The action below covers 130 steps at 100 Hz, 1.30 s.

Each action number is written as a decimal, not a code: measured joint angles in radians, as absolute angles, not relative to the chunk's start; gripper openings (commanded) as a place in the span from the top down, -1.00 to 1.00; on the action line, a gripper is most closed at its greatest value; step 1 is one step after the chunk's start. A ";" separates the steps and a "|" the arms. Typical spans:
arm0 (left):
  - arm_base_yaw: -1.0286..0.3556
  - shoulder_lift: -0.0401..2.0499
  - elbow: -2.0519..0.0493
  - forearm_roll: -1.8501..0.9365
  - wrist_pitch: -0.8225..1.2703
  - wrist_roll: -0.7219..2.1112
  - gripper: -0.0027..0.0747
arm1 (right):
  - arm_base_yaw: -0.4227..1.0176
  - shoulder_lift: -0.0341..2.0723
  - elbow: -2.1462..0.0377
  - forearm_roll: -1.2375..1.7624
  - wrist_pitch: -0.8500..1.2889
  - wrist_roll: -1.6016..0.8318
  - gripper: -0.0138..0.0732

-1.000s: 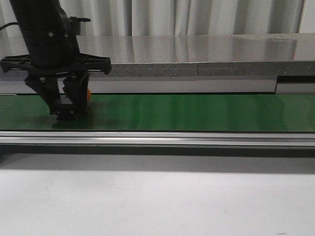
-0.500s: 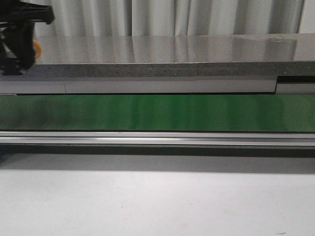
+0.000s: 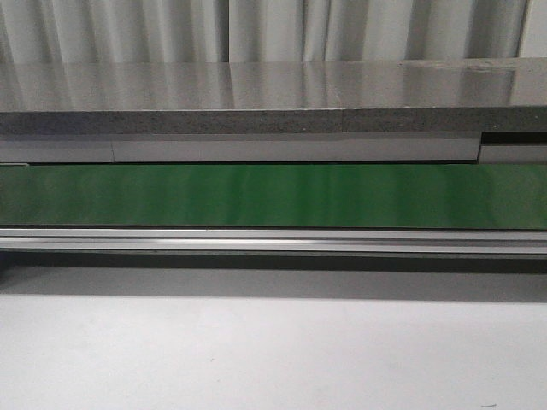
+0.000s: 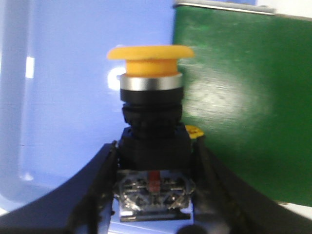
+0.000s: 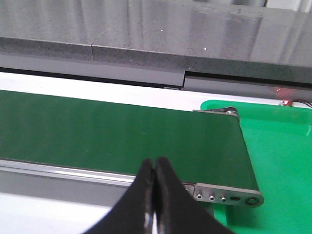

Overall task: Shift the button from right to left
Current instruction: 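Lift the button and place it into the blue tray with the left gripper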

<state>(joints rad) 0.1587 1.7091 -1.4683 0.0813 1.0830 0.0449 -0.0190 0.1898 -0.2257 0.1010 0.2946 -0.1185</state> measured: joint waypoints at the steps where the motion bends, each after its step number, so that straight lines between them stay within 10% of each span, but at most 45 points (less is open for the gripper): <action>1: 0.168 1.712 -1.468 0.081 1.083 0.048 0.75 | -0.019 0.190 -0.226 0.101 0.295 -0.118 0.83; 51: 0.290 1.928 -1.468 0.071 0.991 0.182 0.72 | -0.019 0.190 -0.226 0.101 0.295 -0.118 0.83; 82: 0.298 1.995 -1.468 0.065 0.974 0.224 -0.10 | -0.019 0.190 -0.226 0.101 0.295 -0.118 0.83; 111: 0.298 1.997 -1.471 0.065 0.956 0.225 -0.02 | -0.019 0.190 -0.226 0.101 0.295 -0.118 0.83; 130: 0.298 1.977 -1.480 0.067 0.958 0.198 0.73 | -0.019 0.190 -0.226 0.101 0.295 -0.118 0.83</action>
<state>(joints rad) 0.2984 1.9768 -1.4795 0.0667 0.9580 0.1981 -0.0190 0.1898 -0.2257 0.1010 0.2946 -0.1185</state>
